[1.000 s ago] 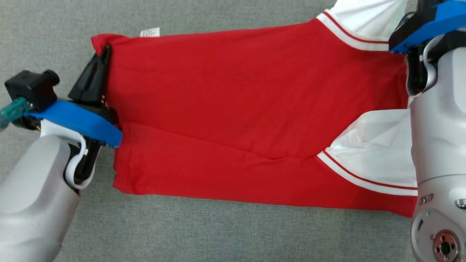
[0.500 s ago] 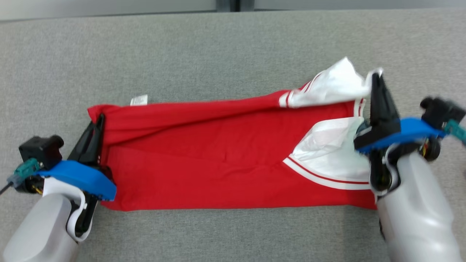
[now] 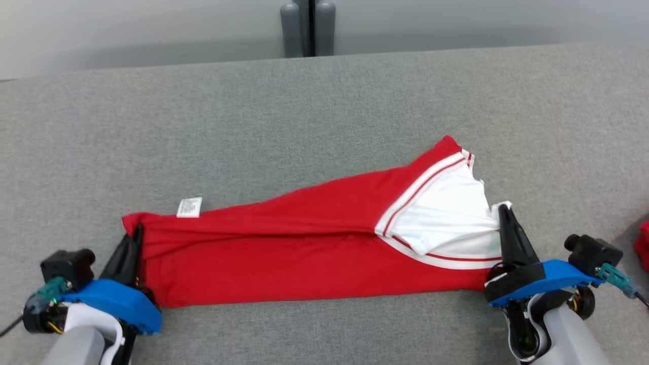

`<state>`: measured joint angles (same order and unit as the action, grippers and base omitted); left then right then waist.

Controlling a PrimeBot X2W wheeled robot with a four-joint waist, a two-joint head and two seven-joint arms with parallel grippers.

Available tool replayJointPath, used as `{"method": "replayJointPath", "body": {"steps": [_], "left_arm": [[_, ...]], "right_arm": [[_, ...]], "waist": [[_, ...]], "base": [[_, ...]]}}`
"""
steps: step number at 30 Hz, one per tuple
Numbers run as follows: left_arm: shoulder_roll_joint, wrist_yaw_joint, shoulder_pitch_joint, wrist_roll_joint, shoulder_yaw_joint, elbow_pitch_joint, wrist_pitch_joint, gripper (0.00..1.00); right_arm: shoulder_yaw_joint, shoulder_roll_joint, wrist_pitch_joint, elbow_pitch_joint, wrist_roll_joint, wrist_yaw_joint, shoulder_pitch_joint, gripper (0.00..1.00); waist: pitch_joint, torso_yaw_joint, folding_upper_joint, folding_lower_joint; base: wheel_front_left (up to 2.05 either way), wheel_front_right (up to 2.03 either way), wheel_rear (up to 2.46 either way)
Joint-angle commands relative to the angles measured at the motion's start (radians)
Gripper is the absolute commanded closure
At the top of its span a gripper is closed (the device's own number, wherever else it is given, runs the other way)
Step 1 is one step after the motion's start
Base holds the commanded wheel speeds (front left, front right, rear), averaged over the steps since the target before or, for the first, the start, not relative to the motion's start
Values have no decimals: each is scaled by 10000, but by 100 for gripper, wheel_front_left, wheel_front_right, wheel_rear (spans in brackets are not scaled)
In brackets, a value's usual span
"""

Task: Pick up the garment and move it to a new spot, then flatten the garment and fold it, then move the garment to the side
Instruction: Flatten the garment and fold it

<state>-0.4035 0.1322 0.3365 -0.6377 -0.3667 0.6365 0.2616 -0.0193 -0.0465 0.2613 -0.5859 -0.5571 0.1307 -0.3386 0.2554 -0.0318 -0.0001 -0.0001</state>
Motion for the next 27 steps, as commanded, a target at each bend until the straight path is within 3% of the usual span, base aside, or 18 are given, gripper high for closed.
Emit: {"method": "replayJointPath", "body": {"steps": [1,2,3,9,10,13,24,27], "left_arm": [[73,-31,-236,196,160,-28,41,33],[187,-31,-414,308,216,-18,41,0],[270,-31,-548,455,371,-40,41,0],[1063,-134,-1414,1418,1810,-417,41,0],[1430,-177,-1765,1764,2389,-603,40,0],[1933,-103,-2208,2275,2800,-759,41,0],[2493,-18,-2270,2889,3037,-993,41,0],[2445,-14,-2223,2826,2941,-1087,41,0]], "right_arm": [[161,-67,52,-67,220,0,160,53],[238,-65,51,-158,305,0,201,4],[354,-75,54,-185,463,0,204,0],[657,-61,51,-309,1284,2,176,0],[695,-59,51,-520,1653,2,125,0],[698,-61,51,-1191,2398,2,-62,0],[1840,-56,-118,-3961,4591,0,-1031,0],[1687,-9,-418,-4924,4379,0,-1217,0]], "waist": [[-106,75,1,1],[-180,119,1,1],[-255,166,1,1],[-595,428,1,1],[-688,548,1,1],[-748,752,1,1],[-722,1343,1,1],[-743,1442,1,1]], "base": [[0,0,0],[0,0,0],[0,0,0],[0,0,0],[0,0,0],[0,0,0],[0,0,0],[0,0,0]]}}
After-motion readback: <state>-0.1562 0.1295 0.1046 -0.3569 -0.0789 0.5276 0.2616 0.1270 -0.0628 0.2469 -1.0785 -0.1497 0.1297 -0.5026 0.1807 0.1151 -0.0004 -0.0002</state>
